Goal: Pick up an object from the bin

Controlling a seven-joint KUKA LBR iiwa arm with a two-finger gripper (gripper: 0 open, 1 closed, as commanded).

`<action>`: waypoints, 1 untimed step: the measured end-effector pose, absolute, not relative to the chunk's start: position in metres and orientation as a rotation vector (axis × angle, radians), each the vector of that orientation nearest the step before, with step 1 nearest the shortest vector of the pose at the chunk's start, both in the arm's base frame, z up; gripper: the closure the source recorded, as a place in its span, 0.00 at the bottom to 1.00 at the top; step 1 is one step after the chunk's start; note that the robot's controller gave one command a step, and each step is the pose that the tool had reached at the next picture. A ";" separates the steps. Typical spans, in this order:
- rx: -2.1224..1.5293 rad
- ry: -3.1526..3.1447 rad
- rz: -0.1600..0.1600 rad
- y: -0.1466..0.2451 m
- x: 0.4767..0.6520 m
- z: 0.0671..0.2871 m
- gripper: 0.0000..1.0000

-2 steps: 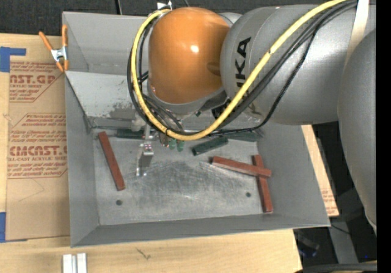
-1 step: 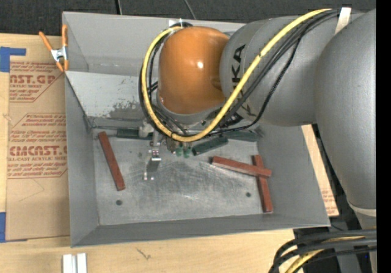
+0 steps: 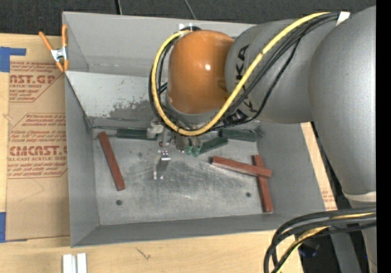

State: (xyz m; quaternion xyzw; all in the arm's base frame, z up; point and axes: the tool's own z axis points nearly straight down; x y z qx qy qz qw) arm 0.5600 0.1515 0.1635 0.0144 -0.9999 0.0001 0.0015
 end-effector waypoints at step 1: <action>0.123 -3.147 -0.003 0.115 0.551 0.114 0.00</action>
Offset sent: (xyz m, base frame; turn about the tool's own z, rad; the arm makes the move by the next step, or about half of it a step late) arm 0.0121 -0.0470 -0.0502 -0.0674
